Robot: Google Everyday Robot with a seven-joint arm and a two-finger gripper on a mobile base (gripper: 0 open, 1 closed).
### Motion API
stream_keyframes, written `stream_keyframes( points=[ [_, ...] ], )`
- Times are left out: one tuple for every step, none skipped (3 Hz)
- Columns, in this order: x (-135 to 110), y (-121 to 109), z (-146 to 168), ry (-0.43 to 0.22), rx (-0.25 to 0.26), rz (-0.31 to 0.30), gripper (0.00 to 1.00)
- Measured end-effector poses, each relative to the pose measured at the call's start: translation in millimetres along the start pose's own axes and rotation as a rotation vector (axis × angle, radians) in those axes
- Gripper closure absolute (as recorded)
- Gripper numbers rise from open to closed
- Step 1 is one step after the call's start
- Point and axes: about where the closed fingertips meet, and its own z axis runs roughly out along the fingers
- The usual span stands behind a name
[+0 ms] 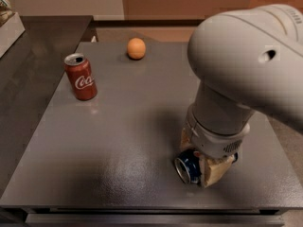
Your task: Place pepsi can upright
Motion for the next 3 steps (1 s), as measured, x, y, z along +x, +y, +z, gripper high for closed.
stream_keyframes(
  points=[
    [3, -8, -13, -0.014, 0.02, 0.036, 0.87],
    [8, -26, -36, -0.098, 0.043, 0.128, 1.0],
    [16, -54, -70, -0.247, 0.102, 0.277, 1.0]
  ],
)
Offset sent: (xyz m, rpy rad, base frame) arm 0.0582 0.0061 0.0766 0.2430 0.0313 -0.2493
